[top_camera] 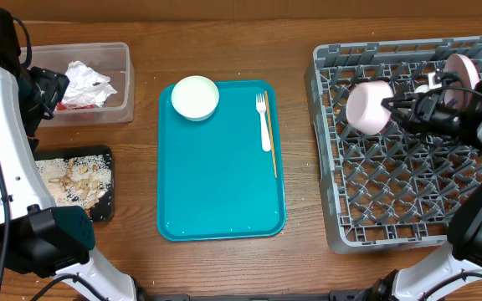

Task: Sort waste into correct bins and load items into the dishwasher rack
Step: 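Set the pink bowl upside down in the rack and open the gripper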

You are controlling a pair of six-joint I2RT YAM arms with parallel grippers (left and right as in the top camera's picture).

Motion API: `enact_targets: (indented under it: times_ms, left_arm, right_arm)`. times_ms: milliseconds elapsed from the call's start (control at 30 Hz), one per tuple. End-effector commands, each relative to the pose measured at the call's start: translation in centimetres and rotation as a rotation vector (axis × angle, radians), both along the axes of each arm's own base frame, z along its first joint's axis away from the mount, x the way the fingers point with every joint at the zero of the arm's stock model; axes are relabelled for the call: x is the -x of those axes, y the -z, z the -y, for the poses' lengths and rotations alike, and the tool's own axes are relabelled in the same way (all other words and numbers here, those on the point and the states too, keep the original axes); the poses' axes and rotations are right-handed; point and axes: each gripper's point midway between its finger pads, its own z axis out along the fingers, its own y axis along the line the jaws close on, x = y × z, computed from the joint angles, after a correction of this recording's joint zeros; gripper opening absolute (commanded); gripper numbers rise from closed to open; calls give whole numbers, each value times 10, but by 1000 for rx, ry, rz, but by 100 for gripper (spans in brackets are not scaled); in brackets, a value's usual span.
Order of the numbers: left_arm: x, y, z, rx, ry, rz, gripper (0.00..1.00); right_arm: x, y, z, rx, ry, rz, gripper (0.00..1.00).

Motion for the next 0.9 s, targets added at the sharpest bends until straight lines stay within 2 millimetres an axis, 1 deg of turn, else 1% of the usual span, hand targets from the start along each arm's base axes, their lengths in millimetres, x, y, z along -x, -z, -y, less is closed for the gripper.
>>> enact_targets:
  times_ms: [0, 167, 367, 467, 533, 600, 667, 733, 800, 867]
  left_arm:
    - [2, -2, -1, -13, -21, 1, 100]
    - [2, -2, -1, -13, -20, 1, 100]
    - [2, -2, -1, -13, -20, 1, 100]
    - [2, -2, -1, -13, -20, 0, 100]
    - [2, -2, -1, -13, -21, 1, 100]
    - [2, -2, -1, -13, -20, 1, 100]
    - [2, -2, -1, -13, -20, 1, 100]
    - [2, -2, -1, -13, -20, 1, 100]
    - [2, -2, -1, -13, -20, 1, 100]
    - [2, -2, -1, -13, -20, 1, 100]
  right_arm:
    - [-3, 1, 24, 217, 114, -130, 21]
    - [0, -9, 40, 335, 185, -198, 21]
    - [13, -37, 65, 487, 319, -279, 21]
    - [23, -50, 69, 533, 362, -294, 22]
    - [27, -59, 64, 549, 360, -279, 22]
    - [29, -62, 56, 569, 344, -272, 23]
    - [29, -58, 48, 608, 324, -282, 24]
    - [29, -50, 40, 679, 304, -303, 26]
    - [29, -44, 33, 734, 317, -340, 27]
    - [28, -42, 19, 762, 298, -342, 28]
